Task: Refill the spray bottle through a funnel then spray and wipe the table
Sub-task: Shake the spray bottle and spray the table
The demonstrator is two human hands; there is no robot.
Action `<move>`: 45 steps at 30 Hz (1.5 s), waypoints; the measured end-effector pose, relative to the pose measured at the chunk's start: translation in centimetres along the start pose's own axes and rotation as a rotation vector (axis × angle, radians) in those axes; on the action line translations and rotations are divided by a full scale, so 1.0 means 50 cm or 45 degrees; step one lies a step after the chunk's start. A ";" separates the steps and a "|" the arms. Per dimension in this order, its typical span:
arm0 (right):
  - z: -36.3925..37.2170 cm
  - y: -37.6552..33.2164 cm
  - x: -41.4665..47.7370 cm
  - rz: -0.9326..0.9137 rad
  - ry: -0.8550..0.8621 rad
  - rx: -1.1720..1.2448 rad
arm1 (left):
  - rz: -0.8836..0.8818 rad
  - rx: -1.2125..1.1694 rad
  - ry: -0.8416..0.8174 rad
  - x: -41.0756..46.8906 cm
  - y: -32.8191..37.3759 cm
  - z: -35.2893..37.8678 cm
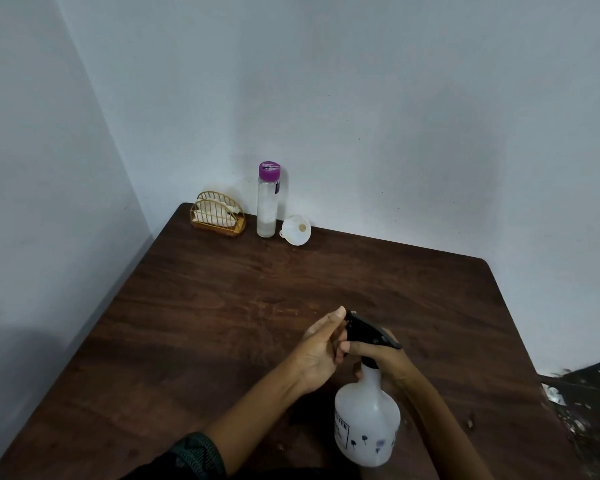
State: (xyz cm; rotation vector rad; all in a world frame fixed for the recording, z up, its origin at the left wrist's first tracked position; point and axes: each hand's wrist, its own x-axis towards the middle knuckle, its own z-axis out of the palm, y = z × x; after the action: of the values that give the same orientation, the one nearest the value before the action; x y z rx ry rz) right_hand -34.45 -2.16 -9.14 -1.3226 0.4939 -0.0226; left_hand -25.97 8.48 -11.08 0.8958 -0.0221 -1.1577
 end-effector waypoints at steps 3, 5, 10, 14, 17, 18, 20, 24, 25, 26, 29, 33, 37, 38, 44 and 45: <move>0.003 0.000 -0.002 -0.030 0.018 0.020 | 0.021 -0.037 -0.040 -0.006 0.009 0.001; 0.002 0.000 -0.001 -0.029 0.040 0.022 | 0.021 -0.072 -0.052 -0.010 0.011 0.005; 0.010 -0.006 -0.002 0.009 0.006 0.034 | 0.054 0.109 -0.105 -0.015 0.017 -0.003; 0.011 -0.009 -0.010 0.093 -0.020 0.130 | 0.052 0.126 -0.169 -0.014 0.026 -0.029; 0.007 -0.016 -0.004 0.033 0.010 0.234 | -0.007 0.251 -0.032 -0.021 0.022 -0.052; 0.010 -0.020 -0.003 0.009 0.039 0.186 | -0.028 0.353 0.087 -0.022 0.018 -0.063; 0.017 -0.019 0.008 0.011 0.192 0.026 | -0.021 0.546 0.367 -0.027 0.014 -0.100; 0.013 -0.016 0.026 0.205 0.344 -0.236 | 0.258 1.142 0.699 -0.039 0.013 -0.198; 0.010 -0.020 0.026 0.246 0.271 -0.296 | 0.259 1.436 0.746 -0.042 0.014 -0.222; 0.006 -0.026 0.024 0.272 0.183 -0.326 | 0.214 1.742 0.795 -0.045 0.016 -0.243; -0.002 -0.036 0.017 0.254 0.016 -0.307 | -0.043 2.194 0.821 -0.053 0.026 -0.293; 0.016 -0.019 0.029 0.233 0.248 -0.336 | -0.252 2.354 0.754 -0.049 0.031 -0.315; 0.007 -0.026 0.026 0.293 0.177 -0.376 | -0.301 2.432 0.758 -0.048 0.041 -0.312; 0.003 -0.032 0.021 0.306 0.102 -0.381 | -0.306 2.446 0.759 -0.048 0.043 -0.311; -0.024 -0.042 0.022 0.226 0.210 -0.378 | -0.366 2.555 0.758 -0.047 0.053 -0.302; -0.030 -0.038 0.025 0.204 0.343 -0.355 | -0.381 2.573 0.756 -0.045 0.055 -0.299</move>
State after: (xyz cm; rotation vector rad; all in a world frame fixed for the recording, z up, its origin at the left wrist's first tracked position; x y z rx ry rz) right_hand -33.41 -4.41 -8.04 -1.5576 0.8551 0.0010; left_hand -18.13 19.50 -18.38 3.0535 -0.6843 -0.7741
